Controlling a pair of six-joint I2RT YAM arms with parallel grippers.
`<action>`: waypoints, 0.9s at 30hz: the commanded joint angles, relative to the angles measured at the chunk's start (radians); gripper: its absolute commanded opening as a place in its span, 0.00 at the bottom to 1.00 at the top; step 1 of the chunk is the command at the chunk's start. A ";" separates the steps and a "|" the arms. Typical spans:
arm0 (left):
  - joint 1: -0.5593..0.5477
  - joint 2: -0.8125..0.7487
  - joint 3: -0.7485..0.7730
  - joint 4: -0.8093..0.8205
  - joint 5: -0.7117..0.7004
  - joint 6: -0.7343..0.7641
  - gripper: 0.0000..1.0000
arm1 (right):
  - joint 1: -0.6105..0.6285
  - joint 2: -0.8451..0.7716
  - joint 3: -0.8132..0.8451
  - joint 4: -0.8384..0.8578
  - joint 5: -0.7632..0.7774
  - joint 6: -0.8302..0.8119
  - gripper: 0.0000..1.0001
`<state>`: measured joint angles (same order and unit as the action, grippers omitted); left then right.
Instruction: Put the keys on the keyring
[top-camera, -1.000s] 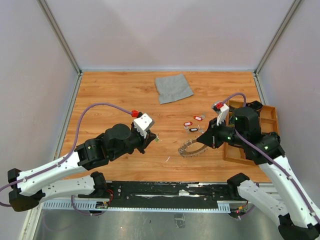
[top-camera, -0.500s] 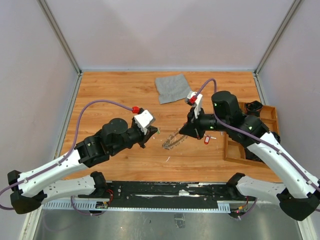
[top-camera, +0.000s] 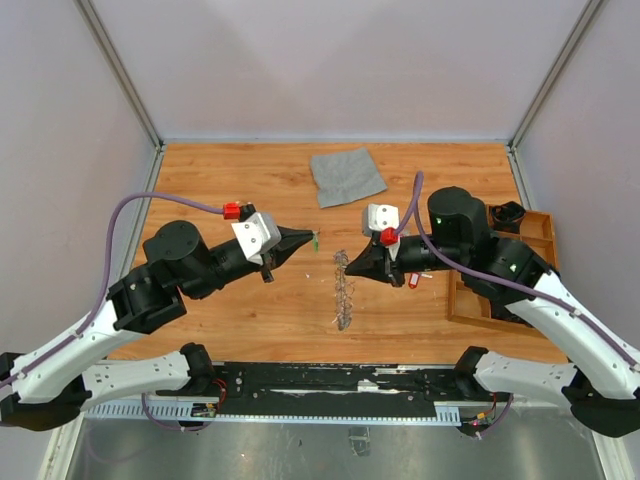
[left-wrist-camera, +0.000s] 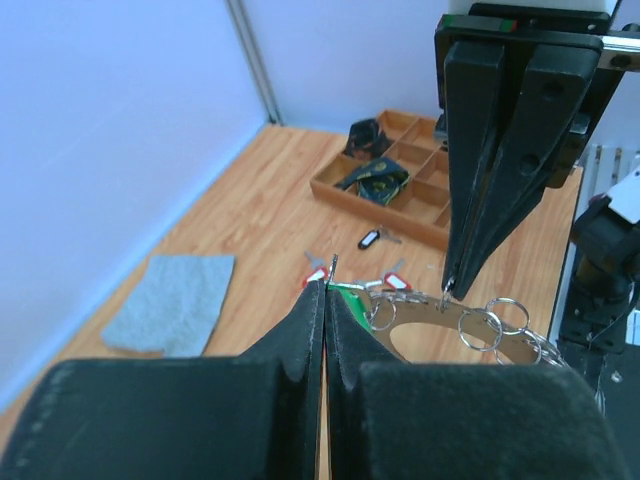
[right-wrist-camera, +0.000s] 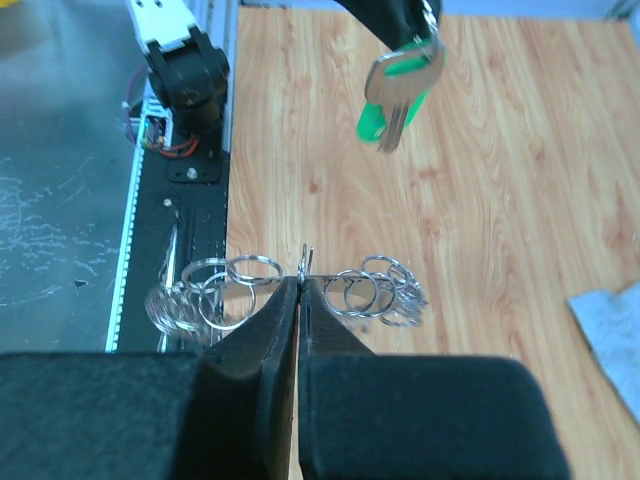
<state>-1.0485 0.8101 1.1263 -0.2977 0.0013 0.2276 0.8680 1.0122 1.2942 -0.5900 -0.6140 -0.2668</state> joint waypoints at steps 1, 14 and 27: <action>0.004 0.037 0.104 -0.043 0.099 0.090 0.01 | 0.016 -0.006 0.094 0.062 -0.144 -0.059 0.01; 0.004 0.070 0.157 -0.119 0.244 0.158 0.01 | 0.017 0.040 0.181 0.022 -0.272 0.028 0.01; 0.002 0.081 0.172 -0.168 0.284 0.141 0.01 | 0.016 0.043 0.145 0.097 -0.233 0.097 0.01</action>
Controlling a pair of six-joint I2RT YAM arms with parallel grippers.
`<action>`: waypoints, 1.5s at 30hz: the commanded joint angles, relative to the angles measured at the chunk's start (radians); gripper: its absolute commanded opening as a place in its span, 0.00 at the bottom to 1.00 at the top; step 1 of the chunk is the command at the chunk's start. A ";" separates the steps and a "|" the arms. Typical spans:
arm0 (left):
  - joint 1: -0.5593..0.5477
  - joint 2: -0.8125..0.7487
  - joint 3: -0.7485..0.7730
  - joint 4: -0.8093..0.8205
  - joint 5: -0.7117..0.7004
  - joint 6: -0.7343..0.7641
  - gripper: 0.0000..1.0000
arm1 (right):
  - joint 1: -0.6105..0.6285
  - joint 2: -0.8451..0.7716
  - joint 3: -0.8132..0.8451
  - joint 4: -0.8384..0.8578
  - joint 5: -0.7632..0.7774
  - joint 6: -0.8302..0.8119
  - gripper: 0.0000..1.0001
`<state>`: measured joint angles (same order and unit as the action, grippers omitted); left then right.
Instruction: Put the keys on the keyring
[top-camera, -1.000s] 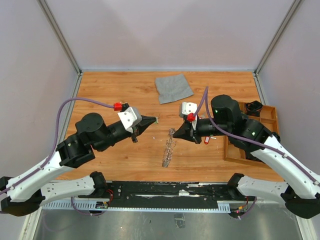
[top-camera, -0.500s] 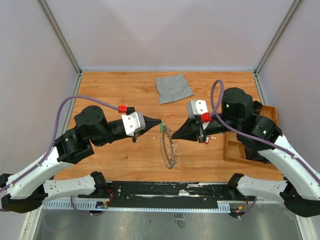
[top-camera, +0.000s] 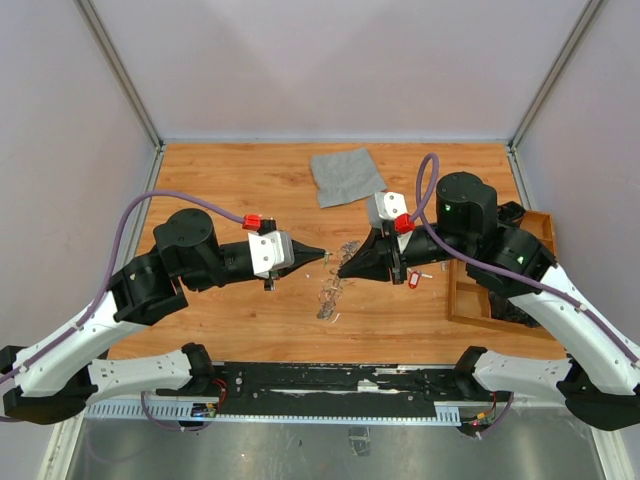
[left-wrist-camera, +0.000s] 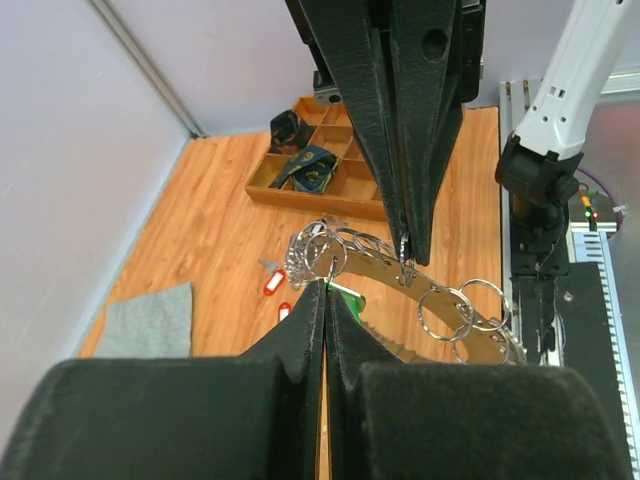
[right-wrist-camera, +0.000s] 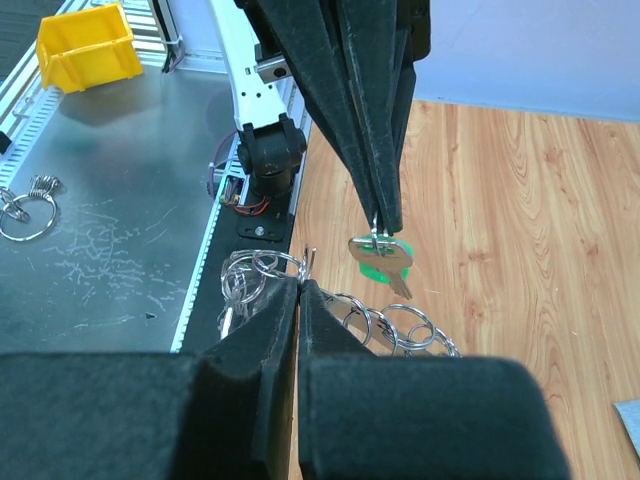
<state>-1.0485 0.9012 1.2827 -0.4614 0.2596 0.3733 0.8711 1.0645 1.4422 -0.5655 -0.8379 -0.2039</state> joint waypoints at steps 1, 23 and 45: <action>0.002 -0.008 0.016 -0.006 0.029 -0.006 0.00 | 0.013 -0.010 -0.003 0.075 -0.008 0.036 0.01; 0.002 0.007 0.032 -0.025 0.077 -0.007 0.01 | 0.013 -0.033 -0.024 0.100 0.090 0.058 0.01; 0.001 0.000 0.023 -0.025 0.069 -0.008 0.01 | 0.013 -0.055 -0.037 0.134 0.146 0.084 0.01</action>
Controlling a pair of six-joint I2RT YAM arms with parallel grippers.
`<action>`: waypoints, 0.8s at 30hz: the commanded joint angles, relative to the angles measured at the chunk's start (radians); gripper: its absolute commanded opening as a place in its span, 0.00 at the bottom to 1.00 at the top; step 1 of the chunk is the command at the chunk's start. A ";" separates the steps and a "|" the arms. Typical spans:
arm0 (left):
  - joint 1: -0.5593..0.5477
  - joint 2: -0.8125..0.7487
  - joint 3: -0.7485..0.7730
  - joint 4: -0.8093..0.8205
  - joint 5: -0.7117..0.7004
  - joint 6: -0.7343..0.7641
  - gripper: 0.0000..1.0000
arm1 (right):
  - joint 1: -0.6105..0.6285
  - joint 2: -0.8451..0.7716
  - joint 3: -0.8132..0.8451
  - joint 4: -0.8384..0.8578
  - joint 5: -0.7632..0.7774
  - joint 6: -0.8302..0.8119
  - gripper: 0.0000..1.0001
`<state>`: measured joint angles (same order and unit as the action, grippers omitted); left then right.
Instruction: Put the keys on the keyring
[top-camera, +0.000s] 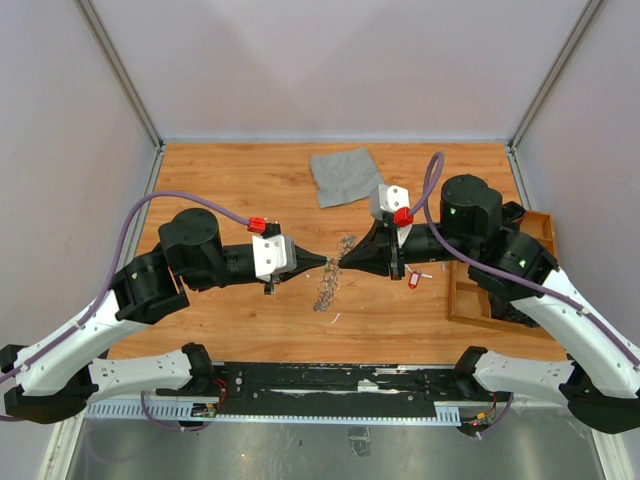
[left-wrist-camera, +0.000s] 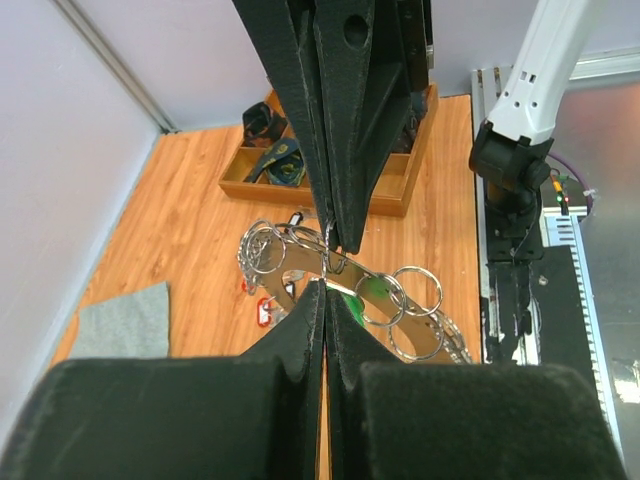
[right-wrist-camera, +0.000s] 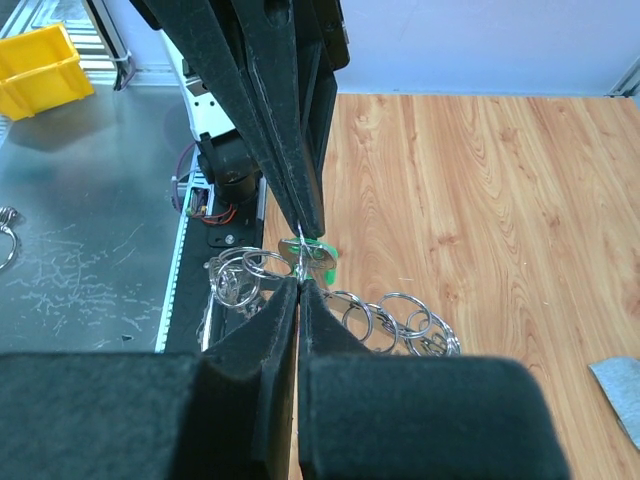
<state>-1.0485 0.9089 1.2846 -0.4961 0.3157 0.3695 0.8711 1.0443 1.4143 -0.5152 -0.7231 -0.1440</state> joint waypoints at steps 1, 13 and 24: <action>0.001 -0.007 0.021 0.009 0.013 -0.004 0.01 | 0.012 -0.040 -0.011 0.091 0.032 0.028 0.01; 0.001 -0.002 0.021 0.005 0.005 -0.006 0.00 | 0.013 -0.062 -0.026 0.130 0.029 0.041 0.01; 0.001 -0.009 0.015 0.035 -0.015 -0.022 0.00 | 0.013 -0.086 -0.111 0.309 0.040 0.134 0.01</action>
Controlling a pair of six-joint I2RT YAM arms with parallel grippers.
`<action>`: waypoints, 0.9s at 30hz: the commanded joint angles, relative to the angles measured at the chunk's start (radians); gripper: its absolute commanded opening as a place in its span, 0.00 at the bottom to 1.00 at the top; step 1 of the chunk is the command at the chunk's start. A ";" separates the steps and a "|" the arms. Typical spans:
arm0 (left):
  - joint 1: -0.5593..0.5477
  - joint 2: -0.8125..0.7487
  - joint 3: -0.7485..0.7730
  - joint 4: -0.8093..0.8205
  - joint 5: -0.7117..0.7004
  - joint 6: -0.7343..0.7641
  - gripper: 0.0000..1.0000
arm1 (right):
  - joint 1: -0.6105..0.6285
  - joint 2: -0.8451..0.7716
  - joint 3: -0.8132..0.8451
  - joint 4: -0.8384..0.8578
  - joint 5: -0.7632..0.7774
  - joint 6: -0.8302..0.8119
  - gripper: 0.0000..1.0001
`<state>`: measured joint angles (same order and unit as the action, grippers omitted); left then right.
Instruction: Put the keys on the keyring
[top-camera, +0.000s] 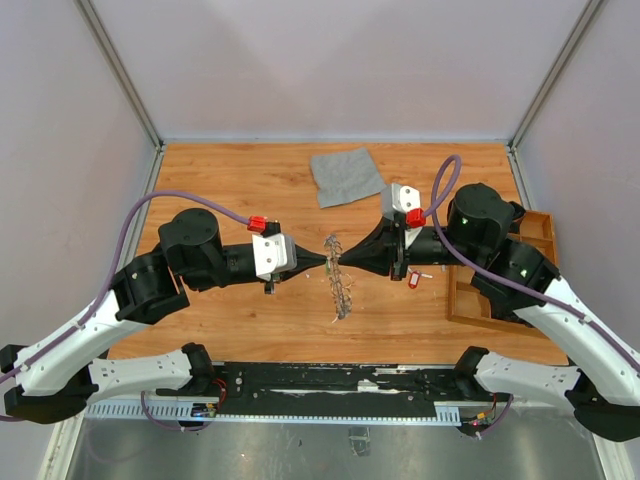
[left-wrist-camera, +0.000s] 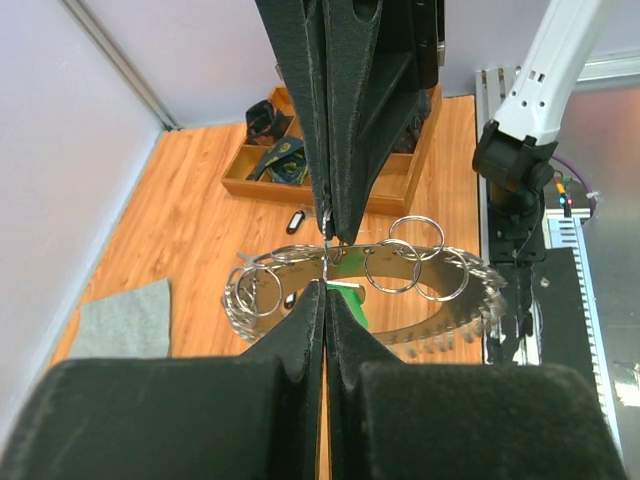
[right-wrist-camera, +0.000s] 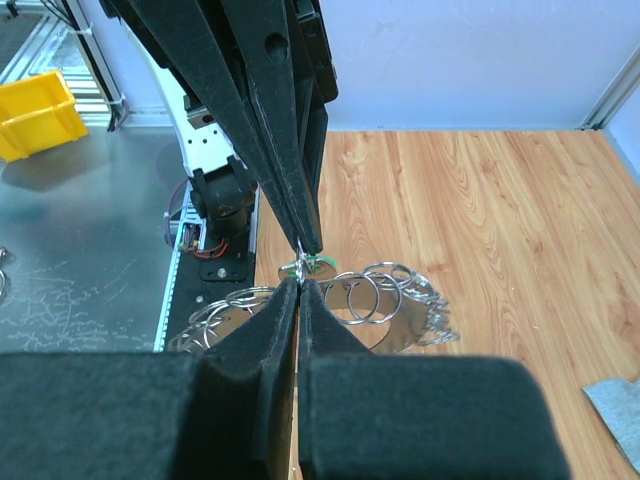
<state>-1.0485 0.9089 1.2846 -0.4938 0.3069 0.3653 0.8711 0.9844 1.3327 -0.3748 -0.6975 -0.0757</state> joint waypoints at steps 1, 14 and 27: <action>0.002 -0.010 0.014 0.037 -0.008 -0.022 0.01 | 0.012 -0.028 -0.041 0.189 0.016 0.077 0.01; 0.001 -0.025 -0.005 0.068 -0.029 -0.040 0.00 | 0.013 -0.069 -0.146 0.367 0.095 0.173 0.01; 0.001 -0.034 -0.011 0.071 -0.057 -0.050 0.01 | 0.012 -0.106 -0.214 0.492 0.165 0.224 0.01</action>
<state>-1.0485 0.8909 1.2781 -0.4408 0.2455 0.3290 0.8711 0.8951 1.1275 -0.0063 -0.5812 0.1158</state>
